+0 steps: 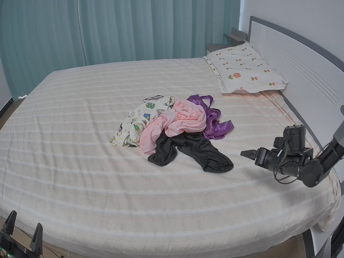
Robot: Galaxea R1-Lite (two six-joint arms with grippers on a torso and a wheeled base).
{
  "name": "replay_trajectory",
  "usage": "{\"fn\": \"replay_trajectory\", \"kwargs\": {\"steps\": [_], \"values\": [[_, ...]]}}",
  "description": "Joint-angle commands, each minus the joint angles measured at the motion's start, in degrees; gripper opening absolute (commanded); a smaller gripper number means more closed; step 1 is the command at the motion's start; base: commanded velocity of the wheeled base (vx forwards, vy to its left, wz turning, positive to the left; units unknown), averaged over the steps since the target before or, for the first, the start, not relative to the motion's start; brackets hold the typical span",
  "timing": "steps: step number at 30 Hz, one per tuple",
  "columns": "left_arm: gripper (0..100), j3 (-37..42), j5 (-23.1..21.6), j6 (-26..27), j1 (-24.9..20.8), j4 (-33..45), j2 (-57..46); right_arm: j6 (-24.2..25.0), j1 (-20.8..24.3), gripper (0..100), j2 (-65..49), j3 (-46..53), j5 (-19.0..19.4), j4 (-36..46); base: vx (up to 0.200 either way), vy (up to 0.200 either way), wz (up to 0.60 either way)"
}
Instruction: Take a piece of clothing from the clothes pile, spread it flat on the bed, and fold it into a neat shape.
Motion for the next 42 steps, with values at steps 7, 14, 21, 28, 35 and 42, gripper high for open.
{"fn": "replay_trajectory", "kwargs": {"steps": [7, 14, 21, 28, 35, 42], "values": [[100, 1.0, 0.0, 0.0, 0.1, 0.0, -0.8, 3.9, 6.0, 100, 21.2, -17.3, -6.8, -1.0, 0.000, 0.000, 0.00], [100, 1.0, 0.0, 0.0, 0.0, 0.0, -0.8, 6.7, 9.1, 100, 27.1, -23.0, -11.5, -1.3, 0.000, 0.000, 0.00], [100, 1.0, 0.0, 0.0, 0.0, 0.0, -0.8, 7.6, 10.8, 100, 28.4, -24.6, -14.0, -1.9, 0.000, 0.000, 0.00], [100, 1.0, 0.0, 0.0, 0.0, -0.1, -0.8, 7.6, 11.0, 0, 29.3, -24.9, -14.8, -4.2, 0.000, 0.000, 0.00], [100, 1.0, 0.0, 0.1, 0.0, -0.1, -0.8, 11.1, 11.2, 0, 27.2, -19.9, -16.0, -11.1, 0.000, 0.000, 0.00], [100, -6.2, -2.2, -0.3, -0.2, -3.3, 1.4, 22.1, 11.5, 0, 20.1, -12.0, -14.1, -12.4, 0.000, 0.000, 0.00]]}}
